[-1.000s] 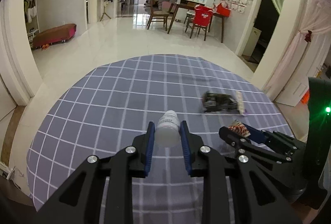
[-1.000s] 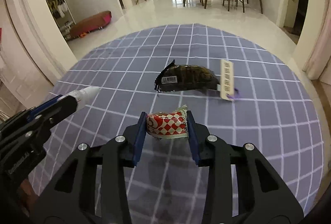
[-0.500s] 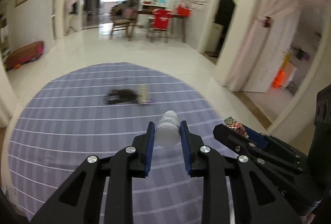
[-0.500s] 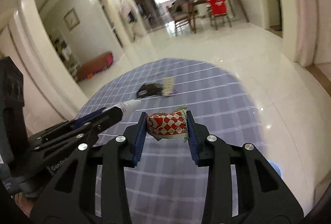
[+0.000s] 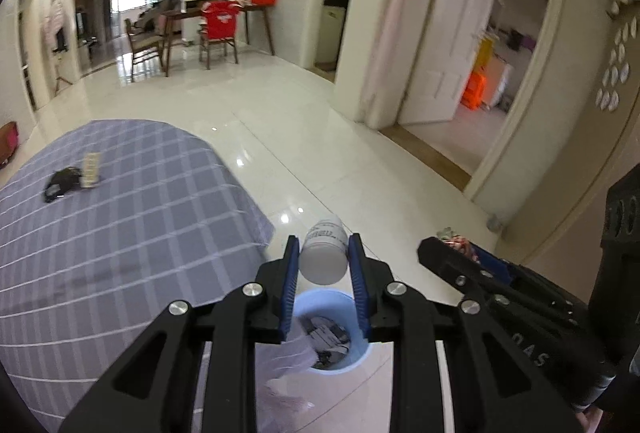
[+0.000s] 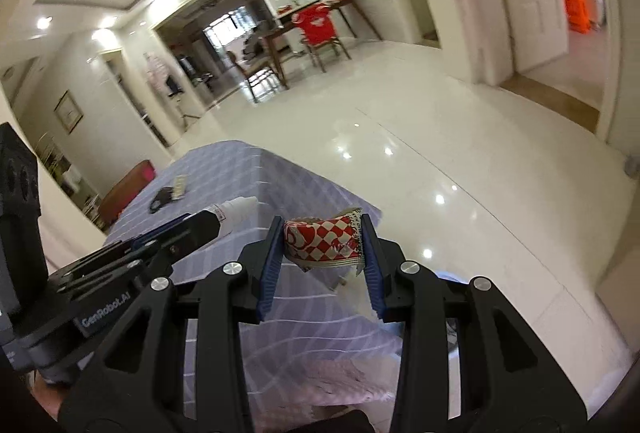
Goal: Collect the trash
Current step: 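Carry both to the blue bin while the right tool opens, dropping the wrapper, then open the left tool over the blue bin to drop the white bottle, then move both open tools back over the table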
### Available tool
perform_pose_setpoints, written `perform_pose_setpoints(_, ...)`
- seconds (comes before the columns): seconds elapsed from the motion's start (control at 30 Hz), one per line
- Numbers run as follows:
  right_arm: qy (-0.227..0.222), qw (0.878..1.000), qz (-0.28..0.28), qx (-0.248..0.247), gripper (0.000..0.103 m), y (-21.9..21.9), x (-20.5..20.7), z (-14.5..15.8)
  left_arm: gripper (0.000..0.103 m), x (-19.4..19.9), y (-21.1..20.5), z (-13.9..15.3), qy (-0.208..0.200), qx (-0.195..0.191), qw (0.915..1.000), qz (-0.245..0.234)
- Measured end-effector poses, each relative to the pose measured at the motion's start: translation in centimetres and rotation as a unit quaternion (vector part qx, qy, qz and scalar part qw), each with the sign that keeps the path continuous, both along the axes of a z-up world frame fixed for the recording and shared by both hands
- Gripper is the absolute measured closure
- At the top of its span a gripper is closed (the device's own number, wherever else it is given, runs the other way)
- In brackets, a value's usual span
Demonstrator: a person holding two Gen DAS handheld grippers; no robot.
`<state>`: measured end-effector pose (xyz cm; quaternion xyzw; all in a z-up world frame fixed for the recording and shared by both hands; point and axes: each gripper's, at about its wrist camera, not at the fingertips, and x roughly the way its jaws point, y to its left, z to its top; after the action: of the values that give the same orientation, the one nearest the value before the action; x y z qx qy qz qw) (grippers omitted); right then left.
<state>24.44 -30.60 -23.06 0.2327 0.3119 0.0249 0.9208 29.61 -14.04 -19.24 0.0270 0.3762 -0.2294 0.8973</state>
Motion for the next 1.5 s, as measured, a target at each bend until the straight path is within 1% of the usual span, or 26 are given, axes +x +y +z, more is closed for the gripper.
perform_pose_setpoints(0.07, 0.004, 1.000, -0.005, 0.011, 0.064, -1.2, 0.2, -0.8, 0.079, 0.2, -1.5, -0.9, 0.002, 0.012, 0.9999, -0.006)
perform_pose_setpoints(0.1, 0.004, 1.000, -0.012, 0.017, 0.061, -1.7, 0.5, -1.3, 0.079, 0.4, -2.1, -1.2, 0.003, 0.017, 0.9998, -0.008)
perform_pose_setpoints(0.13, 0.004, 1.000, -0.019, 0.025, 0.056, -2.2, 0.8, -1.8, 0.079, 0.6, -2.6, -1.6, 0.002, 0.023, 0.9997, -0.006)
perform_pose_setpoints(0.2, 0.012, 0.999, -0.017, 0.050, 0.050, -2.9, 1.2, -3.2, 0.079, 1.1, -3.0, -2.1, 0.006, 0.029, 0.9995, -0.005)
perform_pose_setpoints(0.27, 0.019, 0.998, -0.021, 0.054, 0.049, -3.7, 1.2, -4.0, 0.079, 1.6, -3.5, -2.9, 0.012, 0.036, 0.9993, -0.005)
perform_pose_setpoints(0.33, 0.021, 0.998, -0.023, 0.055, 0.044, -4.3, 1.2, -4.6, 0.079, 1.9, -4.0, -3.5, 0.012, 0.045, 0.9989, -0.007)
perform_pose_setpoints(0.57, 0.025, 0.997, -0.041, 0.058, 0.044, -6.1, 0.1, -5.4, 0.079, 2.7, -5.3, -5.2, 0.028, 0.052, 0.9981, -0.016)
perform_pose_setpoints(0.77, 0.019, 0.997, -0.052, 0.052, 0.042, -6.6, -1.0, -5.4, 0.079, 2.7, -6.5, -5.6, 0.031, 0.055, 0.9977, -0.024)
perform_pose_setpoints(0.9, 0.006, 0.997, -0.066, 0.048, 0.040, -7.0, -1.7, -4.9, 0.079, 2.9, -7.5, -5.5, 0.029, 0.057, 0.9976, -0.029)
perform_pose_setpoints(1.07, -0.013, 0.996, -0.079, 0.047, 0.040, -7.5, -2.5, -4.2, 0.078, 2.9, -8.4, -5.4, 0.025, 0.056, 0.9975, -0.035)
perform_pose_setpoints(1.17, -0.025, 0.994, -0.090, 0.048, 0.040, -7.9, -3.0, -3.7, 0.078, 3.1, -8.7, -5.2, 0.020, 0.051, 0.9979, -0.036)
perform_pose_setpoints(1.23, -0.031, 0.993, -0.100, 0.048, 0.039, -8.2, -3.3, -3.5, 0.077, 3.0, -8.6, -4.8, 0.010, 0.039, 0.9986, -0.035)
perform_pose_setpoints(1.27, -0.035, 0.993, -0.105, 0.051, 0.039, -8.4, -3.5, -3.5, 0.064, 3.0, -8.5, -4.6, 0.008, 0.032, 0.9987, -0.038)
perform_pose_setpoints(1.3, -0.037, 0.992, -0.109, 0.052, 0.039, -8.5, -3.6, -3.5, 0.034, 3.0, -8.6, -4.4, 0.007, 0.028, 0.9989, -0.038)
perform_pose_setpoints(1.33, -0.038, 0.992, -0.111, 0.053, 0.038, -8.6, -3.7, -3.5, 0.026, 2.9, -8.5, -4.3, 0.001, 0.030, 0.9991, -0.030)
perform_pose_setpoints(1.37, -0.037, 0.991, -0.116, 0.052, 0.038, -8.7, -3.9, -3.5, 0.022, 2.8, -8.3, -4.1, -0.009, 0.031, 0.9993, -0.018)
perform_pose_setpoints(1.43, -0.037, 0.991, -0.116, 0.054, 0.038, -8.8, -4.0, -3.5, 0.022, 2.8, -7.9, -3.9, -0.003, 0.014, 0.9995, -0.026)
perform_pose_setpoints(1.5, -0.035, 0.991, -0.114, 0.055, 0.038, -9.1, -4.1, -3.4, 0.022, 2.8, -7.5, -3.8, -0.001, 0.011, 0.9998, -0.018)
